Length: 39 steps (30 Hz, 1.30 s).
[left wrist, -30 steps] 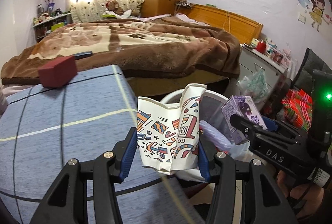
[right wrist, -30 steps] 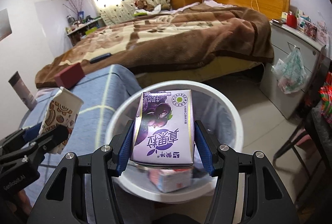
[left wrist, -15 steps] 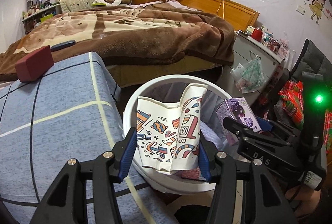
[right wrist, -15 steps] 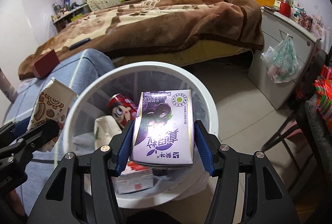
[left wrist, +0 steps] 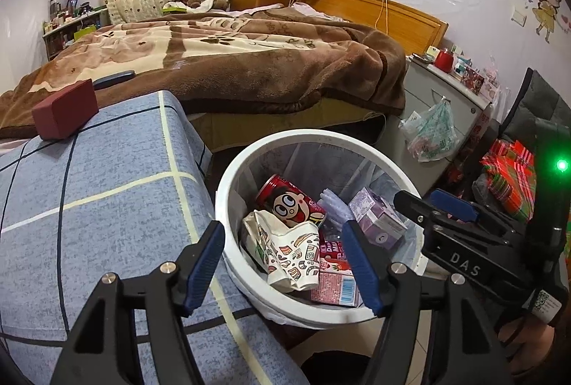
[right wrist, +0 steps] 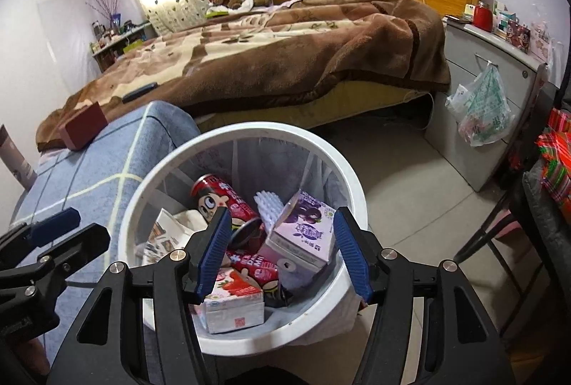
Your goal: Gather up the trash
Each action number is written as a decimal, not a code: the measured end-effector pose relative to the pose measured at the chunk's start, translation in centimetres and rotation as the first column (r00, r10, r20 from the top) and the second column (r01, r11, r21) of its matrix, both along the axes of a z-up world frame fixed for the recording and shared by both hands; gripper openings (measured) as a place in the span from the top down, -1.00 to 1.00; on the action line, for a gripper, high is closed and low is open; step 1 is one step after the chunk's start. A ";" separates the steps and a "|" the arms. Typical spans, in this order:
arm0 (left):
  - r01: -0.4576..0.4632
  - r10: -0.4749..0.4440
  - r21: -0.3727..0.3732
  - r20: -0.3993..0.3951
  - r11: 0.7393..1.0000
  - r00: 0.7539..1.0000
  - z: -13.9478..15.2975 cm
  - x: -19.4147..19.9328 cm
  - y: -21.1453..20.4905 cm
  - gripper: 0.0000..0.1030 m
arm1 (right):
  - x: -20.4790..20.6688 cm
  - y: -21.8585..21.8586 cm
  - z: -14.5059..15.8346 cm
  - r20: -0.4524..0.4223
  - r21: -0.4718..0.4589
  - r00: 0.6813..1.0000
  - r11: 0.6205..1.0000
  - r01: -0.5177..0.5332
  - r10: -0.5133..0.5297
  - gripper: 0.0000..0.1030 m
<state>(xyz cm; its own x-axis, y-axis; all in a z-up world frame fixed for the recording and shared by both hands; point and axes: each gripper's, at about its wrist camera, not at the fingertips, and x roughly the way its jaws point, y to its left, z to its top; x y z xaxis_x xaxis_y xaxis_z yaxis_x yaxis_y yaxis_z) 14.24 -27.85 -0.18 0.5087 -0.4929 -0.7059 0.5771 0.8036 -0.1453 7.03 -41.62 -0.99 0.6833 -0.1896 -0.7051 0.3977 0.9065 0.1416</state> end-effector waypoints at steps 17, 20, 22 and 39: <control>-0.095 0.094 0.002 0.140 0.995 0.986 1.1 -5.2 5.5 -0.43 | -4.2 5.2 1.5 0.119 -0.077 0.992 0.996 -0.041 0.050 -0.18; -0.117 0.113 0.017 0.163 0.993 0.980 1.1 -6.2 6.4 -0.43 | -4.8 5.8 1.4 0.133 -0.087 0.990 0.995 -0.041 0.053 -0.18; -0.123 0.117 0.021 0.180 0.992 0.977 1.0 -6.8 7.0 -0.43 | -5.2 6.0 1.5 0.149 -0.084 0.987 0.996 -0.041 0.053 -0.18; -0.223 0.211 0.017 0.269 0.975 0.940 1.2 -10.0 9.9 -0.43 | -6.4 8.8 1.1 0.183 -0.105 0.978 0.991 -0.082 0.100 -0.18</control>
